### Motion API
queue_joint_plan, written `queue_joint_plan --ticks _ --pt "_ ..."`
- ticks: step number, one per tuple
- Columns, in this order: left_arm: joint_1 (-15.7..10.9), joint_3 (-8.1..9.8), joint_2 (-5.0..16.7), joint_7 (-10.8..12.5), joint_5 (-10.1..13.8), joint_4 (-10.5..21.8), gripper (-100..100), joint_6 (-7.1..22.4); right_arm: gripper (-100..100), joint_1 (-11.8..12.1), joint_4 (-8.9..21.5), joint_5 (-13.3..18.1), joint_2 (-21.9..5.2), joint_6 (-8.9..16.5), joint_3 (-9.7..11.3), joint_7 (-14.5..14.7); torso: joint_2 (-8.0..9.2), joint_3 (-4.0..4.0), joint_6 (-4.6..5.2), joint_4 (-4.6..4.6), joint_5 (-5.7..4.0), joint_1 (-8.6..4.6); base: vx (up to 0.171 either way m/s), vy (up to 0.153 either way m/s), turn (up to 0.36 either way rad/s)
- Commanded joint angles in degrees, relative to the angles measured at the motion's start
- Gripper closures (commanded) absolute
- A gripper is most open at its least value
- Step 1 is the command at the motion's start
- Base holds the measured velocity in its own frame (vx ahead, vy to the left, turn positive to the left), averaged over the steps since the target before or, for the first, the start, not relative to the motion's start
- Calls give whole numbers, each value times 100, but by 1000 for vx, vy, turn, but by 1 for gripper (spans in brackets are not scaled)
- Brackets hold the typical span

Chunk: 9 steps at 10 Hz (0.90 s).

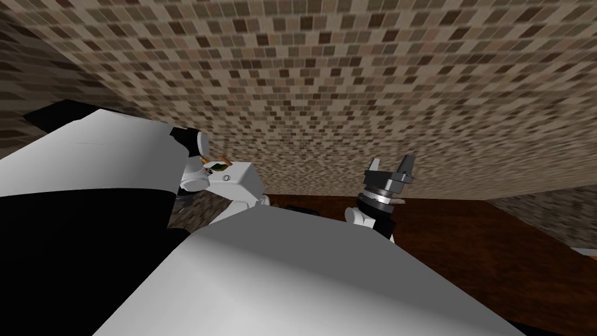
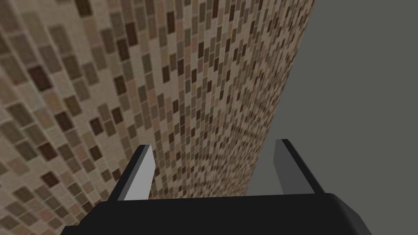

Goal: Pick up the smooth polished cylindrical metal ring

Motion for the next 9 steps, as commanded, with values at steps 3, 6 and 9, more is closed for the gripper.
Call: queue_joint_plan --ticks 3,6,9 --pt "67 -689 362 152 522 -116 -100 591 0 2 0 0 0 0 -1 0 -17 -8 -11 -2 0 -3 -46 9 -105" --pt "67 -1142 372 152 1067 -116 -100 813 0 2 0 0 0 0 -1 0 -7 -2 -11 0 0 1 -54 14 -125" --pt "127 -1740 699 299 1449 -236 -100 1279 0 0 0 0 0 0 0 0 -11 -8 2 -4 0 -1 -57 14 -218"
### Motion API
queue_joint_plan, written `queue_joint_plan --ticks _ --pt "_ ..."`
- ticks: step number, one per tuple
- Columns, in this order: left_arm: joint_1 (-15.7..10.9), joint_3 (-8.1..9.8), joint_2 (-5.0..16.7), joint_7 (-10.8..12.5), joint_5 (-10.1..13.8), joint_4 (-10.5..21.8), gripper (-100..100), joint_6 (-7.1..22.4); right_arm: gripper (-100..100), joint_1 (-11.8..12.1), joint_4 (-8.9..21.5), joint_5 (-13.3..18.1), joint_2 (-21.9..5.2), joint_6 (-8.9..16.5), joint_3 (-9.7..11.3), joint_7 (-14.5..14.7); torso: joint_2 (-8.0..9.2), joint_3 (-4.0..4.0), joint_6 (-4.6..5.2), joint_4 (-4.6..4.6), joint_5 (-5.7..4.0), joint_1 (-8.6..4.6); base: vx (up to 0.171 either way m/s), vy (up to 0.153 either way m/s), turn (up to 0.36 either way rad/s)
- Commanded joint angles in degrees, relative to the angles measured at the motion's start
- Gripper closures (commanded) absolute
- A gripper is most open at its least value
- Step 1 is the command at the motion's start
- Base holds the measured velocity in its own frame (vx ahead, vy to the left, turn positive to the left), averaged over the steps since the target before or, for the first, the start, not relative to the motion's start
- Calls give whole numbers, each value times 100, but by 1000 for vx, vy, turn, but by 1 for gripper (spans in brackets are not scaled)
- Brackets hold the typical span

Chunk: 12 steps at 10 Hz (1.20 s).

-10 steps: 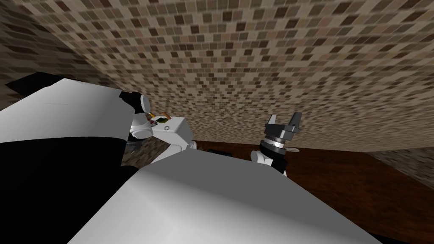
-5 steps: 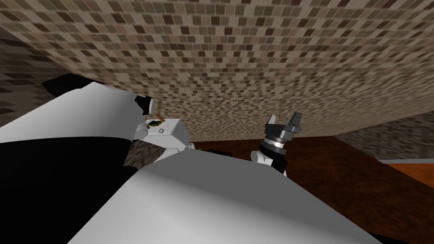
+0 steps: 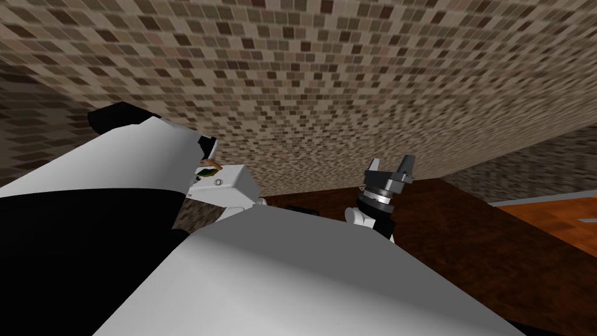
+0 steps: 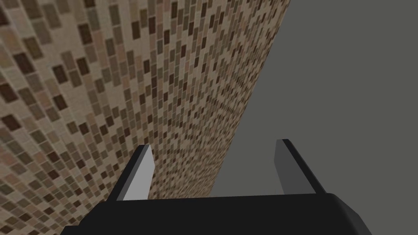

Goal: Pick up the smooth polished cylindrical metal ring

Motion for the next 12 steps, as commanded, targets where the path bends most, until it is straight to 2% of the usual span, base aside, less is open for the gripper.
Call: queue_joint_plan --ticks 1,2,3,4,8,9,10,11,12 --pt "-24 -286 53 -3 286 -13 -100 178 0 0 0 0 0 0 0 0 0 0 0 0 0 0 -61 14 -84" --pt "-24 -497 53 -3 436 -13 -100 178 0 2 0 0 0 0 -1 0 -5 -1 -9 1 0 -1 -11 -2 49" --pt "19 -407 64 55 312 -41 -100 242 0 2 0 0 0 0 -1 0 -17 -8 -11 -2 0 -3 0 -3 16" --pt "25 -430 59 55 329 -36 100 254 0 2 0 0 0 0 -1 0 -25 -13 -7 -4 0 -4 0 0 0" --pt "24 -427 59 55 327 -37 100 253 0 2 0 0 0 0 -1 0 -30 -17 -7 -6 0 -4 0 0 0" --pt "24 -427 59 55 327 -37 0 253 0 2 0 0 0 0 -1 0 -30 -17 -7 -6 0 -4 0 0 0" --pt "47 -216 -97 -32 524 148 -100 241 0 2 0 0 0 0 -1 0 -30 -17 -7 -6 0 -4 49 -120 77" --pt "53 -156 -142 -56 582 202 -100 237 0 3 0 0 1 -1 0 0 -43 -23 -9 -8 -5 -41 82 -173 87" --pt "59 -24 -245 -104 710 319 -100 230 0 3 -1 0 1 -1 0 0 -55 -31 -6 -11 -13 -63 105 -197 71"
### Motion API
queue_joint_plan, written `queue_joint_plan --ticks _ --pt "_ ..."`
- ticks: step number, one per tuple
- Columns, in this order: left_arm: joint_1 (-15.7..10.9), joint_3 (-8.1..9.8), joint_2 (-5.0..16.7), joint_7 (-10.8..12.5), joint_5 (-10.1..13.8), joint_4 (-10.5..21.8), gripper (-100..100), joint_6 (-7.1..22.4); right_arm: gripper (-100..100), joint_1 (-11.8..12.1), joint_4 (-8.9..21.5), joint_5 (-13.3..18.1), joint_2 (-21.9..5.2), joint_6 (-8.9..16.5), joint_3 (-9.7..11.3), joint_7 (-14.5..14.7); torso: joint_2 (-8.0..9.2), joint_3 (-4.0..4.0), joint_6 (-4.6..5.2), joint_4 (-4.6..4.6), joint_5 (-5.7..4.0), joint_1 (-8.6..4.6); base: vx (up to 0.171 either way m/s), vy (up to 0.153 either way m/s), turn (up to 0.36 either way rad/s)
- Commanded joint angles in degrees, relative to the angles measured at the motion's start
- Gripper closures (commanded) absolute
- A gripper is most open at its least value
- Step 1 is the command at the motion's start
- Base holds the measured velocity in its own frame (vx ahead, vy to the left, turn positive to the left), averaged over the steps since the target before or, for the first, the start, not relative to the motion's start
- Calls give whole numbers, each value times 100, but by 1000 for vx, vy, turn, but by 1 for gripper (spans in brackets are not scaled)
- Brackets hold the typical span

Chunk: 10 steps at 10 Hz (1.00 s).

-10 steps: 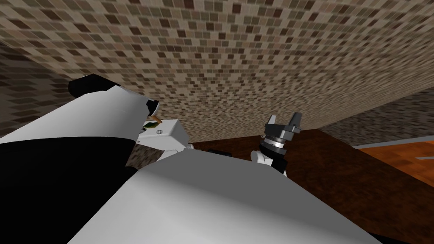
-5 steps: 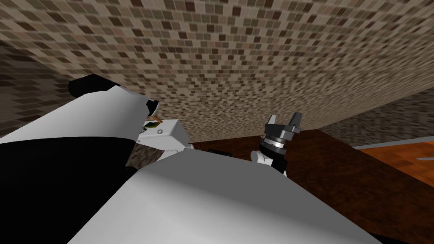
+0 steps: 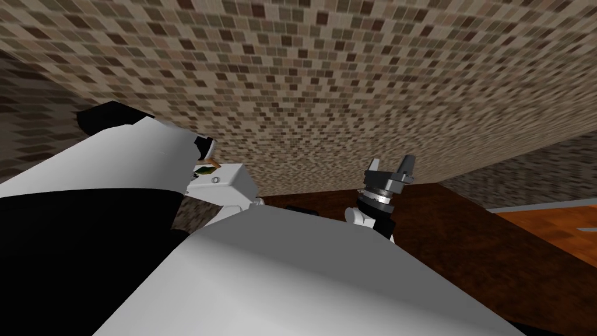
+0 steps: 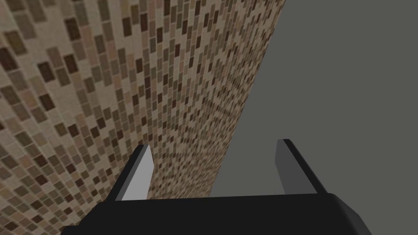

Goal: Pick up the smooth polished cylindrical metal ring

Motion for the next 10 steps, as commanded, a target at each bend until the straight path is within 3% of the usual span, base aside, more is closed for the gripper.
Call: queue_joint_plan --ticks 1,7,10 --pt "9 222 -164 -67 211 188 -100 -10 0 0 0 0 0 0 0 0 0 0 0 0 0 0 106 -227 69" --pt "-157 739 -747 -97 818 651 -100 -7 0 0 0 0 -1 0 0 0 0 -1 1 -1 2 18 86 -141 29" --pt "-372 831 -1078 62 893 695 -100 50 0 -1 0 0 -2 0 -1 0 2 0 2 0 12 67 72 -17 -79"
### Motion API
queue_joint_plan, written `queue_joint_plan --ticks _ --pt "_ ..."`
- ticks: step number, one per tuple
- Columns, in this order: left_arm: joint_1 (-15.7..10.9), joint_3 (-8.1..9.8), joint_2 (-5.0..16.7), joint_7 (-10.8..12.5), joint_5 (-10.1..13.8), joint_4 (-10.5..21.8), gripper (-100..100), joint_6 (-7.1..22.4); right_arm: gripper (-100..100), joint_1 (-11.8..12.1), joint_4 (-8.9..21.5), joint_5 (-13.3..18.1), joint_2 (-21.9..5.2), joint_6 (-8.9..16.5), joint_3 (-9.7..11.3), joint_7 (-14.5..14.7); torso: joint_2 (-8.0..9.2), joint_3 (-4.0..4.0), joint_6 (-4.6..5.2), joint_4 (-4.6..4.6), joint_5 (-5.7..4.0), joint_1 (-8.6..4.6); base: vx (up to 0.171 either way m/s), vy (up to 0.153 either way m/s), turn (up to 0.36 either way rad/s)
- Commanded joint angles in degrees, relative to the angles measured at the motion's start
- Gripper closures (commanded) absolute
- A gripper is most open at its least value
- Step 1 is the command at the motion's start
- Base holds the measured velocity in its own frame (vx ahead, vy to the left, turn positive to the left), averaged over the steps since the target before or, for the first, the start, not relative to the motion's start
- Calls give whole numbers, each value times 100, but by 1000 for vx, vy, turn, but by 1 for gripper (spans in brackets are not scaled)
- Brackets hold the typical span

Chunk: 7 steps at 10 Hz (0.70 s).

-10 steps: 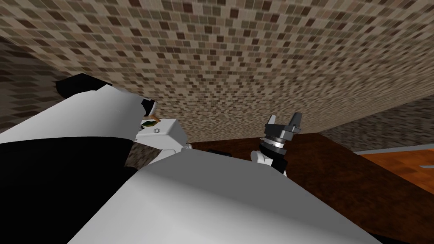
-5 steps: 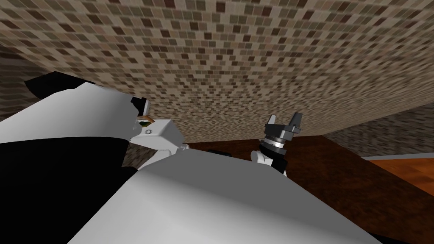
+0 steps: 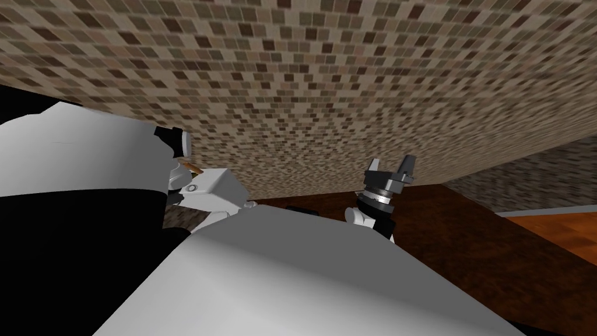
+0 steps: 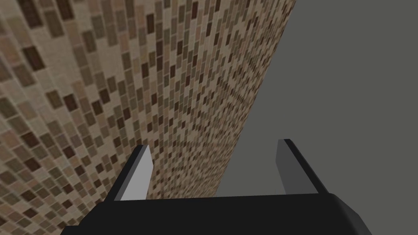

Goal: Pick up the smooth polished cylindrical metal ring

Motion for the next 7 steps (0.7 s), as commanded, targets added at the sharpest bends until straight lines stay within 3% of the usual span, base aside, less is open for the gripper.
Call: queue_joint_plan --ticks 1,7 --pt "-95 53 -170 73 14 33 -100 10 0 0 0 0 0 0 0 0 0 0 0 0 0 0 35 34 -79" --pt "-509 164 -818 437 -37 7 -100 158 0 0 0 0 -1 0 -1 0 13 8 -1 3 7 25 30 61 -104"
